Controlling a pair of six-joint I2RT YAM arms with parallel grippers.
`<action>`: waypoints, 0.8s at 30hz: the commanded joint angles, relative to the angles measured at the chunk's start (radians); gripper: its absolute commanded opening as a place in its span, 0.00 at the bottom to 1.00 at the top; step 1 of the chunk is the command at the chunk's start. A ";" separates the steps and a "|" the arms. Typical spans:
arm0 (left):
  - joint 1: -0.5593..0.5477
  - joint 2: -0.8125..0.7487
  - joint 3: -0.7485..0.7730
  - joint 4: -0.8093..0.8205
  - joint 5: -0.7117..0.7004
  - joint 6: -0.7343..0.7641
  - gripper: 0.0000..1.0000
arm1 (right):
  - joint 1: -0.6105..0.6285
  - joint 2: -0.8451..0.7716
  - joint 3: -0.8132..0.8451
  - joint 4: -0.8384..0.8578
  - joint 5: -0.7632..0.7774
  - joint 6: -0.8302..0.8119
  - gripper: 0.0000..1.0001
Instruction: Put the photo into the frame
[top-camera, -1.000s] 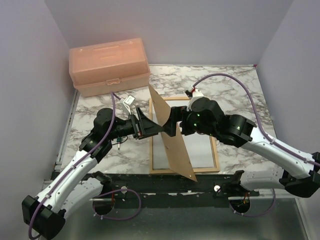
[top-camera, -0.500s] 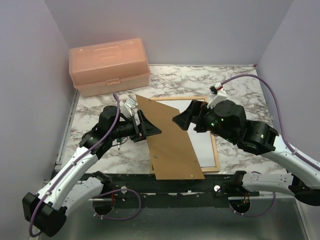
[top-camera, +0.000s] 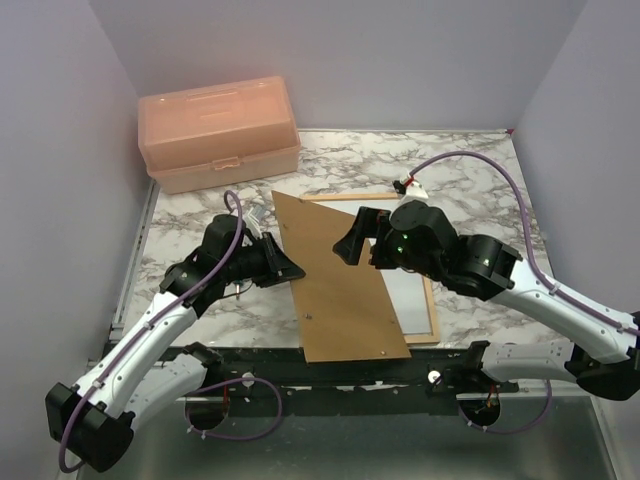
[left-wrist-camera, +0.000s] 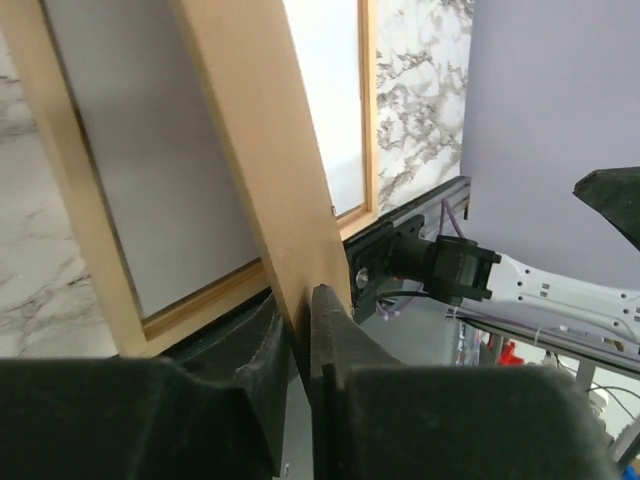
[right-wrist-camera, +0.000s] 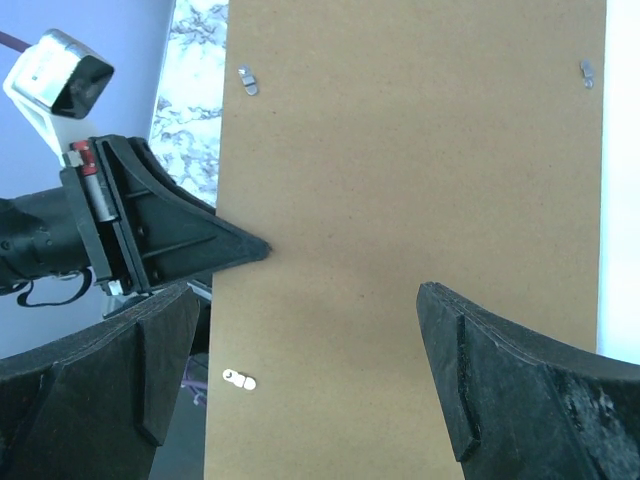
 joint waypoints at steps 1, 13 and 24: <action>0.003 -0.058 0.055 -0.028 -0.078 0.023 0.06 | 0.006 -0.009 -0.032 -0.042 0.021 0.030 1.00; 0.038 -0.191 0.062 0.050 0.013 -0.017 0.00 | -0.113 -0.028 -0.211 0.023 -0.271 0.019 1.00; 0.108 -0.287 0.061 0.102 0.116 -0.067 0.00 | -0.487 -0.169 -0.512 0.258 -0.744 -0.089 1.00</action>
